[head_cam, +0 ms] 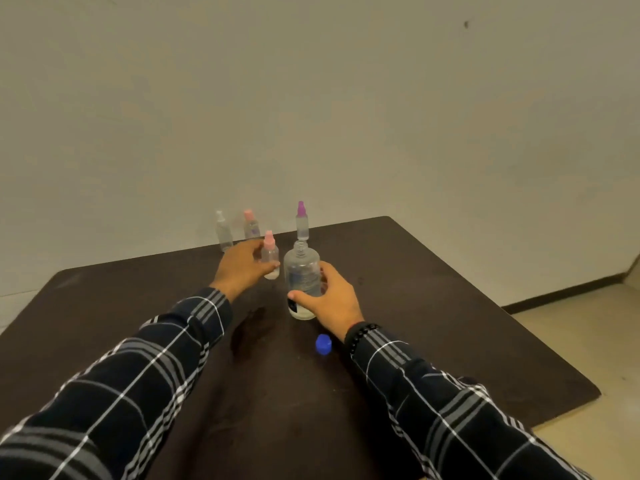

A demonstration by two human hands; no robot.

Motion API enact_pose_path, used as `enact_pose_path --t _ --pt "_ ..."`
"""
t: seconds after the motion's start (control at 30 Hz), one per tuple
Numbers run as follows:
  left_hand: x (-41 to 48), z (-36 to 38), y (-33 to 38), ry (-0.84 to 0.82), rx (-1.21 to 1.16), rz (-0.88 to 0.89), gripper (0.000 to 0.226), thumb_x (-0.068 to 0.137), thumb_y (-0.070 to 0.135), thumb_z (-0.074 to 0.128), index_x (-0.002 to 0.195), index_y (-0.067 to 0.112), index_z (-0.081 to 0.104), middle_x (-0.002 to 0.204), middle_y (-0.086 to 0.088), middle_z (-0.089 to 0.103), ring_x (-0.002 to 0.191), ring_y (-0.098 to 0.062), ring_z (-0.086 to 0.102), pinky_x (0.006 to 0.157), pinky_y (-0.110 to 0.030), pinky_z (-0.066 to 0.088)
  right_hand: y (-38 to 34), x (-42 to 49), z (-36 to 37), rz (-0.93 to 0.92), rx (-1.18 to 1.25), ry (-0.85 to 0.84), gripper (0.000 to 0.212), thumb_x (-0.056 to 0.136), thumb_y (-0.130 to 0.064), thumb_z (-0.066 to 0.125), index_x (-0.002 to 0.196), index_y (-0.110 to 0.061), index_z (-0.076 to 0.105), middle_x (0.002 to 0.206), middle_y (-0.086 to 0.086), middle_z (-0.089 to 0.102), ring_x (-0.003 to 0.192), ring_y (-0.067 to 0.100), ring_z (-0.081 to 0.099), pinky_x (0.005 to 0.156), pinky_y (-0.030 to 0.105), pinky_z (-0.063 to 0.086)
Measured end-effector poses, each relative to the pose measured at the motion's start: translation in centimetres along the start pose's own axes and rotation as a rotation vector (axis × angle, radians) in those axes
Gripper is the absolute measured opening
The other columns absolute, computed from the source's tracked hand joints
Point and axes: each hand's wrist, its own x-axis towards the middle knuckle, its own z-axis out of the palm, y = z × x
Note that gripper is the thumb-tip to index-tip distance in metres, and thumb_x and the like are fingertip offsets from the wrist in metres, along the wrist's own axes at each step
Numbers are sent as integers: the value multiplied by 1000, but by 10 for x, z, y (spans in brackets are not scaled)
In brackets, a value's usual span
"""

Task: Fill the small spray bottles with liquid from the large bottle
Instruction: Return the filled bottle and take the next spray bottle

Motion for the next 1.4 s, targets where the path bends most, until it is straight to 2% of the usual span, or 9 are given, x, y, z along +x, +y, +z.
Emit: enact_pose_path --t 0.1,0.3,0.6,0.8,0.97,1.17,1.23,1.33,1.4 --pt "35 17 0 19 18 -34 36 88 39 72 116 18 64 105 -1 67 98 -23 65 82 -37 52 -1 -5 0 -29 -30 22 56 76 -36 85 124 -37 56 109 -16 69 100 -7 64 87 15 51" --pt "79 49 -12 87 -67 -137 46 89 37 71 128 22 50 121 -6 63 107 -29 62 92 -47 52 -1 -4 1 -75 -97 27 57 74 -42 83 118 -54 50 113 -22 68 106 -4 63 96 29 54" --pt "121 72 -16 110 -154 -174 42 91 22 66 130 17 50 119 -8 64 109 -29 61 94 -41 51 6 1 0 -90 -134 1 64 73 -41 85 121 -58 46 120 -27 64 113 -7 60 99 28 53" --pt "145 81 -20 164 -116 -181 40 95 20 63 133 18 50 119 -7 64 108 -29 62 87 -34 48 7 2 -1 -73 -158 -18 65 75 -39 85 118 -62 43 121 -30 61 114 -12 56 96 17 50" --pt "160 90 -22 234 -59 -184 40 96 18 63 135 17 53 125 -8 63 115 -29 60 91 -36 47 8 4 -1 -53 -174 -24 67 74 -36 85 120 -60 43 120 -32 60 114 -14 55 95 14 48" --pt "153 92 -25 263 -57 -184 59 91 12 69 144 13 43 137 -10 55 125 -31 54 102 -42 45 7 4 -1 -39 -190 -37 69 73 -35 86 120 -61 42 119 -32 60 113 -16 54 91 8 47" --pt "144 91 -30 301 -58 -162 57 91 17 70 142 16 42 137 -8 52 121 -29 56 98 -44 51 5 3 -1 -43 -192 -37 70 73 -35 86 121 -60 41 119 -32 60 112 -16 55 90 8 47" --pt "128 83 -31 470 -53 -122 35 95 31 63 124 18 49 126 -5 50 102 -28 62 83 -46 55 4 1 -1 -50 -190 -35 69 73 -34 86 122 -58 43 119 -30 61 112 -15 56 92 11 49" --pt "122 77 -29 568 -71 -153 27 96 27 62 117 15 48 120 -7 49 94 -32 63 77 -45 56 4 0 -1 -47 -187 -33 70 73 -34 87 125 -55 45 120 -29 61 113 -14 56 94 13 49"
